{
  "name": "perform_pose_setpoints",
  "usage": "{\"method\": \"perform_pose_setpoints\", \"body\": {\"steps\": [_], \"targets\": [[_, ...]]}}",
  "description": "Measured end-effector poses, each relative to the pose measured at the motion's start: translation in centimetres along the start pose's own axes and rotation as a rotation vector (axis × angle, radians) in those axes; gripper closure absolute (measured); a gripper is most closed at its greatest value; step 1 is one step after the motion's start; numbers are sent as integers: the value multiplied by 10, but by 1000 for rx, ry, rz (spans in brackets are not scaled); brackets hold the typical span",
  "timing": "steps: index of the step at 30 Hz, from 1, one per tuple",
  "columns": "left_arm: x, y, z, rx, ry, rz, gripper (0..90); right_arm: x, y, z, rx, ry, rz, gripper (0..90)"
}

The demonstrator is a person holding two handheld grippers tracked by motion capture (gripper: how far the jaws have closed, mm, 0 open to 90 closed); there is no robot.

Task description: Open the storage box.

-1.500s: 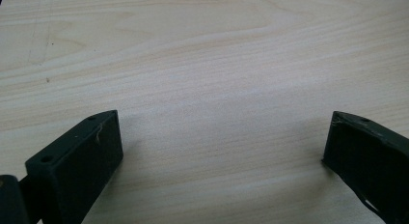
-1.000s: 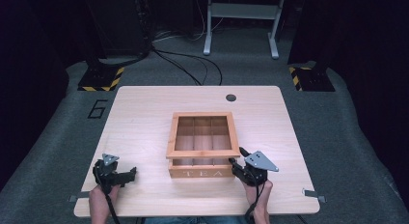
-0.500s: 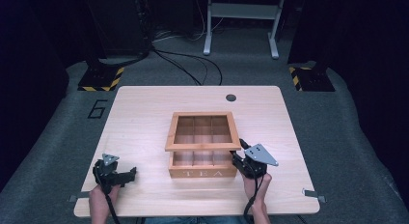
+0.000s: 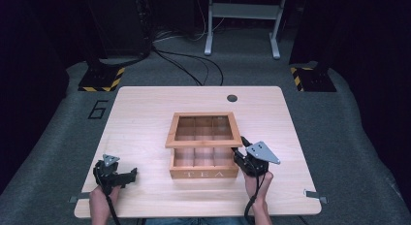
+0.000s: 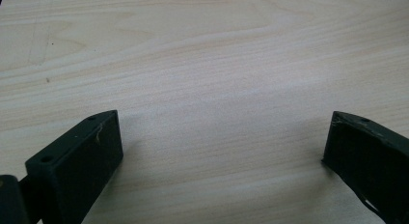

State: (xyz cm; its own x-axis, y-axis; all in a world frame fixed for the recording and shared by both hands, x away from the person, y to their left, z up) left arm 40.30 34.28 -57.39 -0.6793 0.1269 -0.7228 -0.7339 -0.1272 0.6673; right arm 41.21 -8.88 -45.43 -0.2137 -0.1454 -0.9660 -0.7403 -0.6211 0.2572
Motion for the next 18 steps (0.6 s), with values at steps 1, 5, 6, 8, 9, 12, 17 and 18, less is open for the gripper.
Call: {"method": "perform_pose_setpoints", "body": {"steps": [1,5,6,8,9,12,17,18], "targets": [[0,0,0,0,0,0,1,-2,0,-1,-4,-5,1,590],[0,0,0,0,0,0,0,-10,-1,-3,-10,-14,17,592],[0,0,0,0,0,0,1,-13,-1,-3,-17,-12,20,592],[0,0,0,0,0,0,1,-17,-1,-4,-16,-19,28,594],[0,0,0,0,0,0,1,-20,-1,-5,-12,-21,29,595],[0,0,0,0,-1,0,1,-24,-2,-6,-19,-25,34,596],[0,0,0,3,-2,3,1,-35,-2,-11,-23,-32,44,629],[0,0,0,0,1,1,1,-37,-2,-12,-28,-38,46,628]]}}
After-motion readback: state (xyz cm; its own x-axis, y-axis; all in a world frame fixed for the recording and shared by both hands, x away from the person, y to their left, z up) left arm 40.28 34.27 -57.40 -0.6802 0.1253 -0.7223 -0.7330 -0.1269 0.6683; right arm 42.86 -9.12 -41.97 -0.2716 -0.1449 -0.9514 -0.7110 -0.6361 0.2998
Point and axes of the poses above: each handheld gripper's, and its own axes: y roughly backward along the jaws, x roughly out of its underside, z roughly to its left, the point moved 6 cm from there along -y, roughly forward along the jaws, and after that the axes turned 15 degrees about -x, right-handed, at the moved point
